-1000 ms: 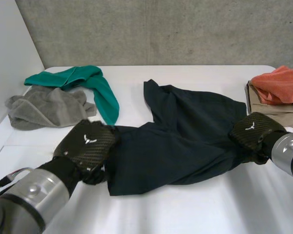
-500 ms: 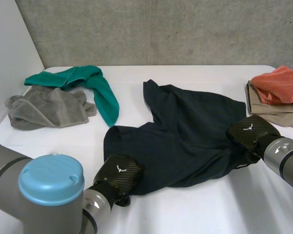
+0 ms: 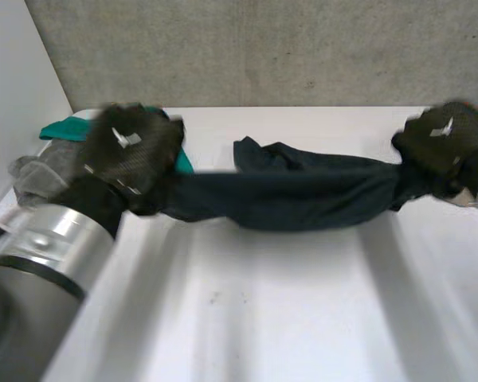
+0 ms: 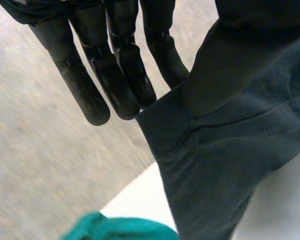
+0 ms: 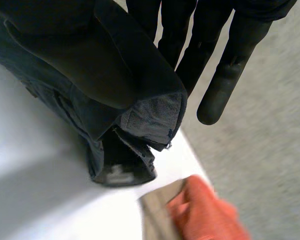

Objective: Fold the laundry.

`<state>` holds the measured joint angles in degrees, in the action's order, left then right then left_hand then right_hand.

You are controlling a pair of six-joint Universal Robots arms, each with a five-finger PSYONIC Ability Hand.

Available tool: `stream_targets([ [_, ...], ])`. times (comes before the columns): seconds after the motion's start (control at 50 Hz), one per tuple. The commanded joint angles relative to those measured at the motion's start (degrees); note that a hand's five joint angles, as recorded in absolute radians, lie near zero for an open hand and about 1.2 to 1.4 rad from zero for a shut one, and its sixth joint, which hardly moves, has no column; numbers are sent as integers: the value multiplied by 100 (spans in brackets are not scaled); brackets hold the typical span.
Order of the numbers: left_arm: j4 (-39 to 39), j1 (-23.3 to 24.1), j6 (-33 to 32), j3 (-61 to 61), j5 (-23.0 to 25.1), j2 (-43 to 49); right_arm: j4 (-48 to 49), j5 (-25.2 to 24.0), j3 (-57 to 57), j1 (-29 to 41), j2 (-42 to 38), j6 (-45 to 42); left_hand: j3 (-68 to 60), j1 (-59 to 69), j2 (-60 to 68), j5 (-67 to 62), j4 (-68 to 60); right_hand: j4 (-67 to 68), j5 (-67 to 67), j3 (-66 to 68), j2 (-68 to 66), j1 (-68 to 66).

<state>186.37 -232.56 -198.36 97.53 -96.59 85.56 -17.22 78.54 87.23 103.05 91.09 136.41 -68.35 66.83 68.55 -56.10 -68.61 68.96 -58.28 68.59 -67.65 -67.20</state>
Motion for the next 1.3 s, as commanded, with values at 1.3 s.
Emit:
stream_targets([
  [1.3, 806, -518, -520, -349, -123, 3021, 2337, 478, -1201, 734, -4206, -176, -1165, 1317, 1145, -1390, -1139, 1104, -1172, 1141, -1235, -1280],
])
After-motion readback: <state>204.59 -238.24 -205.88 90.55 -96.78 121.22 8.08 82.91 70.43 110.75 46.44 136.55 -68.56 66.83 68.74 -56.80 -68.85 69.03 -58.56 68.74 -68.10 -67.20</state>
